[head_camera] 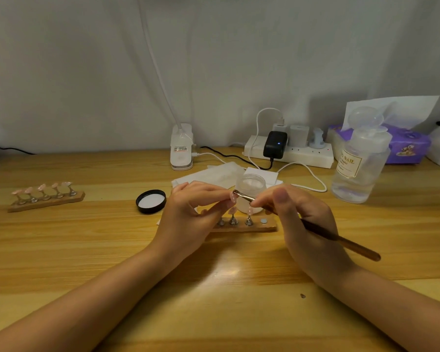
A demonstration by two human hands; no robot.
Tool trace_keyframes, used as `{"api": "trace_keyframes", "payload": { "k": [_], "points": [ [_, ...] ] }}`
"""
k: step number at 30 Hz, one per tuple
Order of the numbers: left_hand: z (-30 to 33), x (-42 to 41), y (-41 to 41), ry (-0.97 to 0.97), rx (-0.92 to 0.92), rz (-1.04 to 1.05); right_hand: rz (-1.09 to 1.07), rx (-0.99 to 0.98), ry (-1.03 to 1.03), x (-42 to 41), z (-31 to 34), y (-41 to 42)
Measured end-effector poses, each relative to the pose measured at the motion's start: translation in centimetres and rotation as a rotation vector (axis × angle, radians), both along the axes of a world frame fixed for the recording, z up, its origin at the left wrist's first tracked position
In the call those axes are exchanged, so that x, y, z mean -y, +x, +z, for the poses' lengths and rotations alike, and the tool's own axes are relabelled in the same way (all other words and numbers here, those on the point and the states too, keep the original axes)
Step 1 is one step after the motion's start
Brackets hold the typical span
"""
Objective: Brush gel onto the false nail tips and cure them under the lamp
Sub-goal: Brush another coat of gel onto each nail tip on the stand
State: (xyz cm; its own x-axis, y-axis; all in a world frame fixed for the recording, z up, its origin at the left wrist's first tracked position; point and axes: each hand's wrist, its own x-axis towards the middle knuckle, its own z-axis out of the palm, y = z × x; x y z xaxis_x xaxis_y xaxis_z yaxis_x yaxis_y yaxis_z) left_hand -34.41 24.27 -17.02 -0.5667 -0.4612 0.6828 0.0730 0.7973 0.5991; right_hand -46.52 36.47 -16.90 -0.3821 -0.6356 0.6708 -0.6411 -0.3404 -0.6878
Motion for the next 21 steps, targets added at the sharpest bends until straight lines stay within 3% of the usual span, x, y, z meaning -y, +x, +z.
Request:
{"api": "trace_keyframes", "payload": {
  "k": [21],
  "points": [
    [0.34,-0.36,0.12,0.022,0.036,-0.015,-0.008,-0.014,-0.064,-0.14,-0.28,-0.24]
  ]
}}
